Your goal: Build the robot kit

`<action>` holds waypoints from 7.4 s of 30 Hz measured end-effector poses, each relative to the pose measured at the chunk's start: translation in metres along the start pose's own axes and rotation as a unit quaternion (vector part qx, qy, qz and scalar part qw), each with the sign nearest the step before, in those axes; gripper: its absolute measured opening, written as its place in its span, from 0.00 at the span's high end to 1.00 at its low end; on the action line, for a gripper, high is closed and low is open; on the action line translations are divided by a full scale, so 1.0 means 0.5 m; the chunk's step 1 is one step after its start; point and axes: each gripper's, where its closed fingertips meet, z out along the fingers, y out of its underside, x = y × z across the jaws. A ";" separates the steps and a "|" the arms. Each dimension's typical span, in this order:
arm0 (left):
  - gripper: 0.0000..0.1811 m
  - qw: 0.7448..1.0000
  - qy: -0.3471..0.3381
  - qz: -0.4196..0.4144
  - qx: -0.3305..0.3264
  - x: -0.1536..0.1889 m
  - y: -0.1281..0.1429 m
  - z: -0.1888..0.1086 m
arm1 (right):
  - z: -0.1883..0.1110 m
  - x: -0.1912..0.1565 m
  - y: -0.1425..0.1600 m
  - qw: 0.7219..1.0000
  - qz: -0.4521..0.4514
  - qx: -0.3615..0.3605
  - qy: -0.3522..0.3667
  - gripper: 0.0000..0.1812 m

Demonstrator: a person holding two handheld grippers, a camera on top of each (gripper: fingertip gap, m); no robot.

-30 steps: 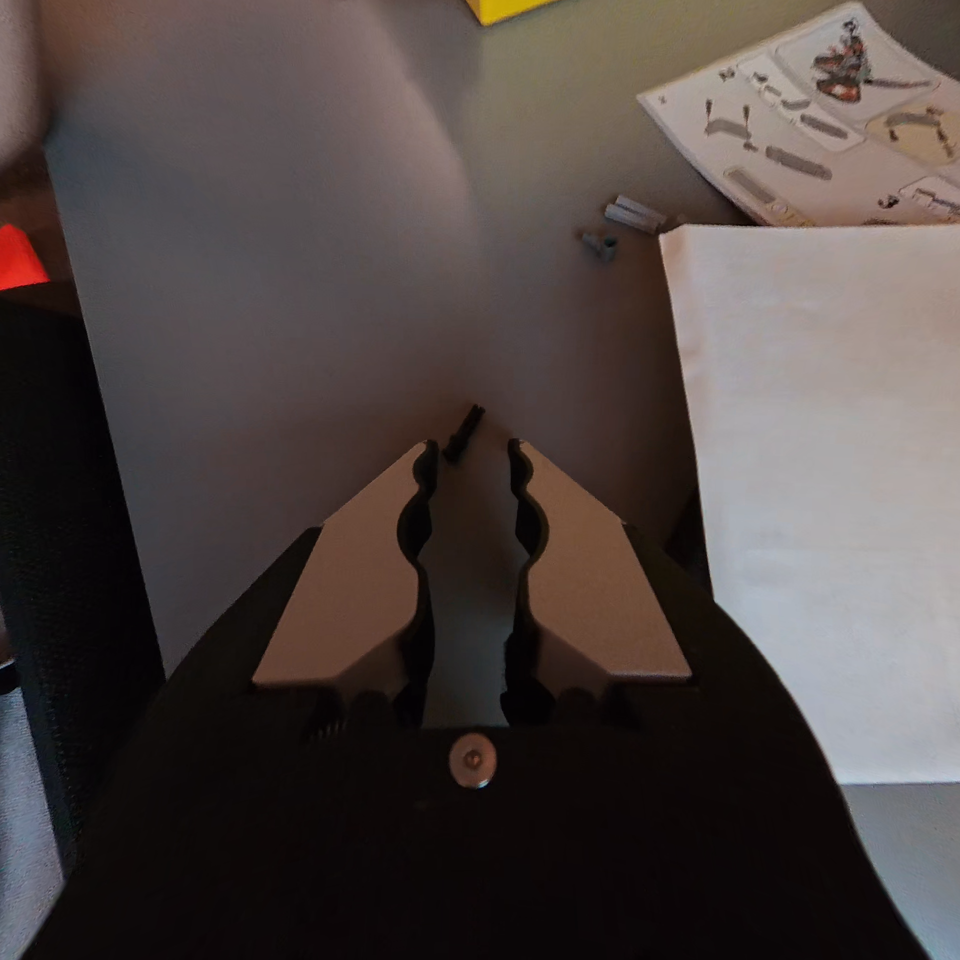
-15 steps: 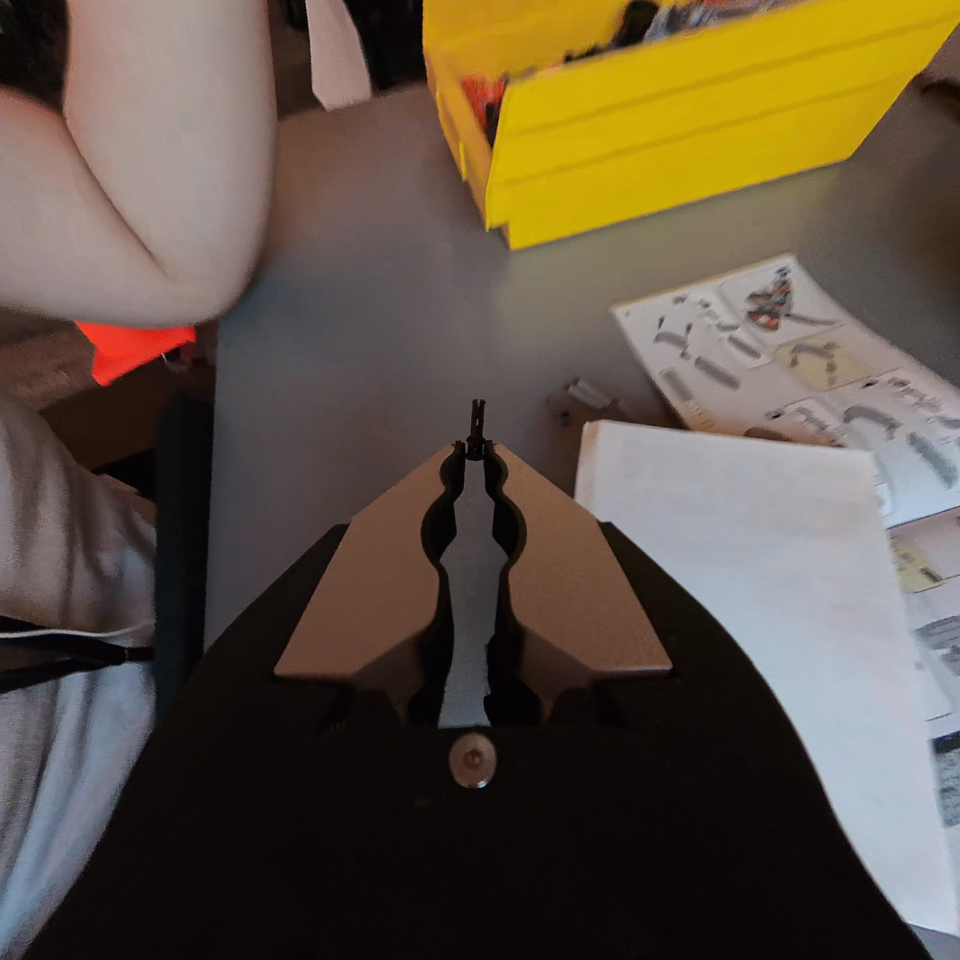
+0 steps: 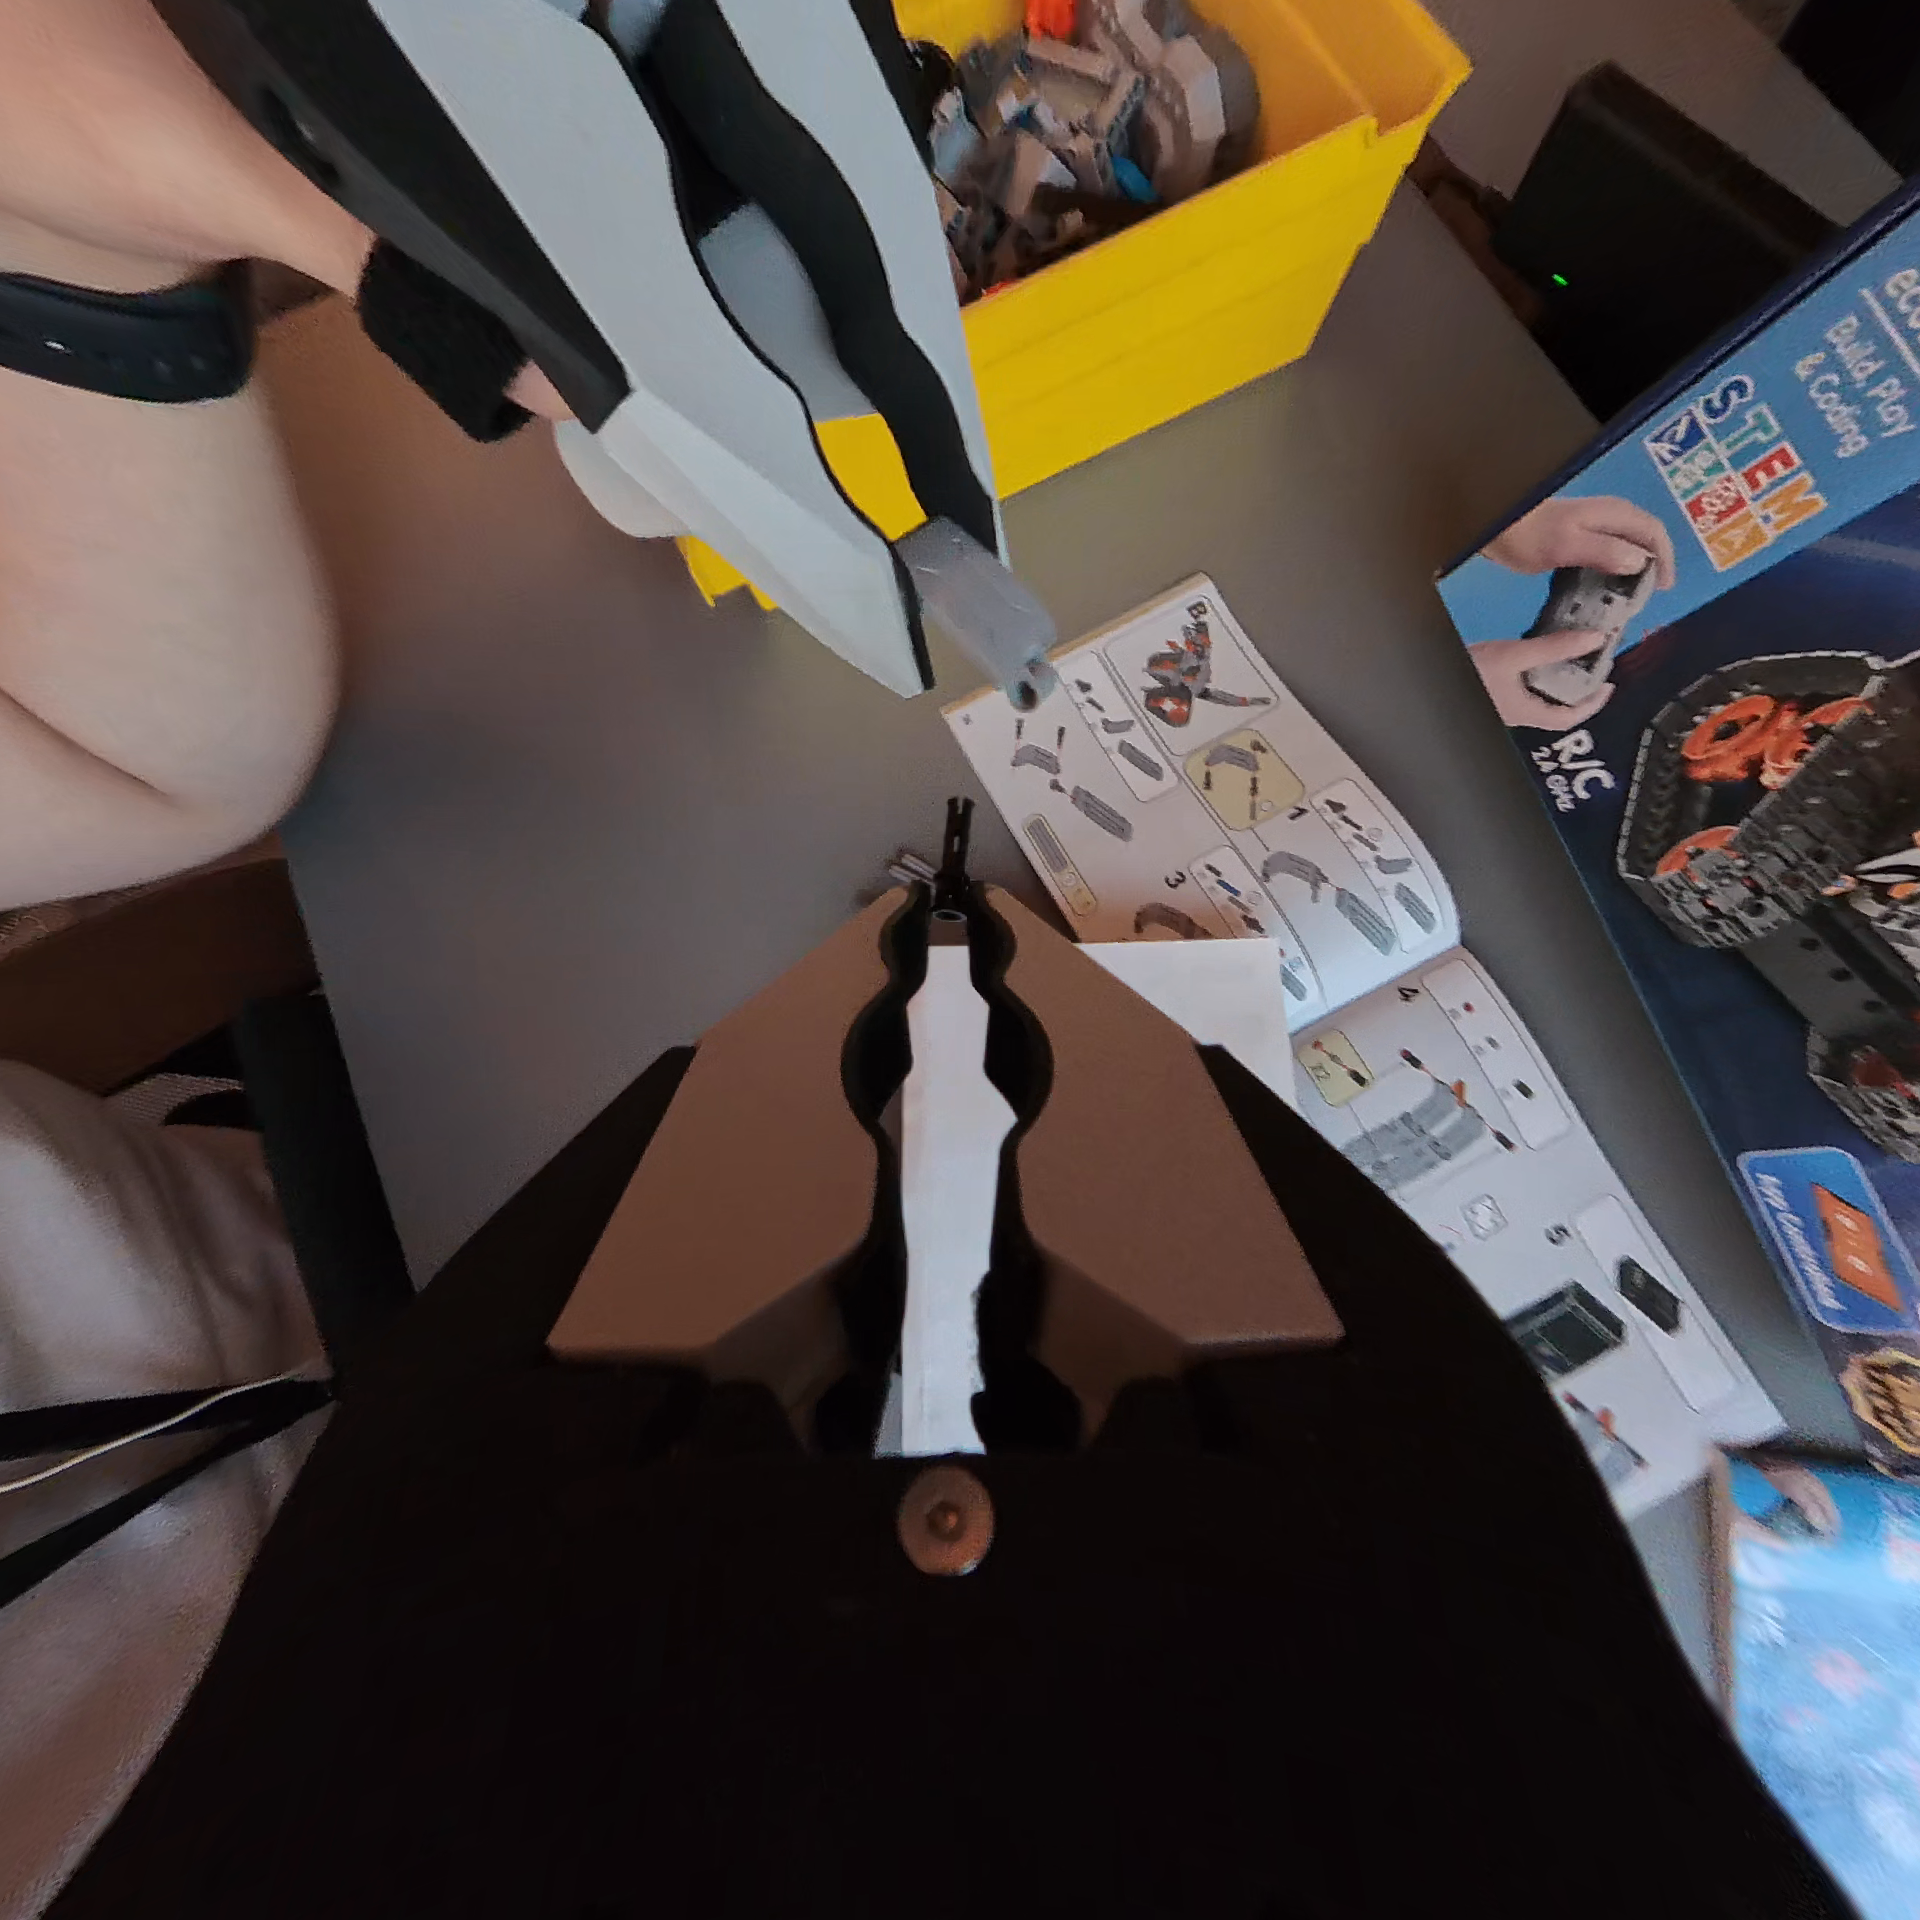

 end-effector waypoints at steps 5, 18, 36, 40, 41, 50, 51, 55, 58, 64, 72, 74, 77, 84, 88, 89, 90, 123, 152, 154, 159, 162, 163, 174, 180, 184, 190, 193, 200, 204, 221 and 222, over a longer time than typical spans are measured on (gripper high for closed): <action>0.86 1.000 0.010 -0.018 0.002 0.000 -0.001 -0.002 | -0.022 0.006 -0.038 0.999 -0.026 0.007 0.032 0.97; 0.86 1.000 0.022 -0.016 -0.006 0.012 -0.003 0.018 | -0.002 0.026 -0.016 0.999 -0.027 -0.019 0.037 0.97; 0.86 0.998 -0.043 0.026 -0.022 -0.002 -0.005 0.039 | 0.014 0.047 -0.012 0.999 -0.003 -0.023 0.038 0.97; 0.86 0.998 -0.056 0.011 -0.002 -0.013 -0.018 0.036 | 0.013 0.059 -0.028 0.998 -0.010 -0.003 0.059 0.97; 0.86 0.998 -0.059 0.007 0.002 -0.016 -0.020 0.035 | 0.013 0.061 -0.031 0.998 -0.015 0.001 0.065 0.97; 0.86 0.996 -0.086 -0.004 0.003 -0.033 -0.022 0.041 | 0.033 0.065 -0.047 0.989 -0.084 -0.002 0.122 0.97; 0.86 0.996 -0.087 -0.003 0.004 -0.033 -0.022 0.041 | 0.034 0.065 -0.046 0.988 -0.090 -0.005 0.126 0.97; 0.86 0.998 -0.065 -0.016 0.016 -0.029 -0.027 0.037 | 0.024 0.064 -0.055 0.988 -0.094 0.011 0.124 0.97; 0.86 0.998 -0.042 -0.029 0.039 -0.024 -0.038 0.029 | 0.012 0.063 -0.067 0.987 -0.102 0.033 0.121 0.97; 0.86 0.995 0.000 -0.055 0.083 -0.018 -0.059 0.011 | -0.010 0.062 -0.094 0.982 -0.120 0.081 0.120 0.97; 0.86 0.987 0.060 -0.079 0.126 -0.006 -0.081 -0.001 | -0.033 0.058 -0.118 0.974 -0.141 0.124 0.126 0.97; 0.86 0.984 0.075 -0.084 0.137 -0.002 -0.088 -0.004 | -0.040 0.057 -0.122 0.973 -0.144 0.134 0.124 0.97; 0.86 0.979 0.099 -0.091 0.152 0.003 -0.096 -0.009 | -0.050 0.055 -0.128 0.971 -0.146 0.150 0.117 0.97; 0.86 0.966 0.150 -0.117 0.176 0.006 -0.108 -0.015 | -0.062 0.056 -0.135 0.972 -0.126 0.182 0.078 0.97; 0.86 0.954 0.180 -0.143 0.190 0.004 -0.116 -0.014 | -0.071 0.065 -0.136 0.973 -0.104 0.202 0.053 0.97; 0.86 0.952 0.187 -0.148 0.192 0.004 -0.117 -0.014 | -0.074 0.067 -0.136 0.972 -0.100 0.205 0.048 0.97; 0.86 0.950 0.193 -0.152 0.194 0.004 -0.118 -0.014 | -0.075 0.069 -0.136 0.972 -0.098 0.207 0.046 0.97; 0.86 0.930 0.235 -0.208 0.192 -0.005 -0.115 0.001 | -0.059 0.079 -0.135 0.964 -0.132 0.228 0.023 0.97; 0.86 0.887 0.338 -0.249 0.190 0.017 -0.122 0.013 | -0.074 0.074 -0.136 0.945 -0.168 0.279 -0.022 0.97; 0.86 0.887 0.339 -0.249 0.189 0.017 -0.121 0.014 | -0.075 0.077 -0.136 0.946 -0.163 0.279 -0.022 0.97; 0.86 0.887 0.339 -0.249 0.188 0.017 -0.121 0.016 | -0.076 0.082 -0.135 0.947 -0.157 0.279 -0.022 0.97; 0.86 0.887 0.339 -0.250 0.188 0.016 -0.121 0.016 | -0.075 0.082 -0.134 0.947 -0.157 0.279 -0.023 0.97; 0.86 0.887 0.339 -0.251 0.188 0.015 -0.121 0.017 | -0.075 0.083 -0.134 0.947 -0.157 0.278 -0.022 0.97; 0.86 0.871 0.366 -0.282 0.165 0.018 -0.112 0.045 | -0.055 0.099 -0.119 0.954 -0.139 0.264 -0.039 0.97; 0.86 0.860 0.382 -0.296 0.162 0.018 -0.111 0.053 | -0.052 0.108 -0.115 0.953 -0.130 0.269 -0.051 0.97; 0.87 0.841 0.416 -0.304 0.164 0.029 -0.117 0.043 | -0.053 0.116 -0.112 0.951 -0.135 0.274 -0.047 1.00; 0.87 0.840 0.418 -0.306 0.163 0.027 -0.116 0.050 | -0.039 0.102 -0.107 0.951 -0.140 0.267 -0.070 1.00; 0.87 0.843 0.415 -0.303 0.160 0.024 -0.113 0.049 | -0.032 0.101 -0.104 0.953 -0.144 0.260 -0.067 1.00; 0.86 0.873 0.376 -0.267 0.158 0.019 -0.106 0.022 | -0.059 0.128 -0.117 0.948 -0.116 0.292 -0.050 0.99; 0.86 0.905 0.324 -0.235 0.145 0.018 -0.091 0.007 | -0.075 0.125 -0.120 0.949 -0.108 0.292 -0.046 0.95; 0.87 0.956 0.089 -0.207 0.186 0.100 0.213 -0.114 | -0.205 -0.259 0.493 0.990 -0.116 -0.010 -0.079 0.84; 0.87 0.955 0.096 -0.209 0.185 0.112 0.219 -0.109 | -0.206 -0.302 0.543 0.990 -0.102 -0.032 -0.092 0.82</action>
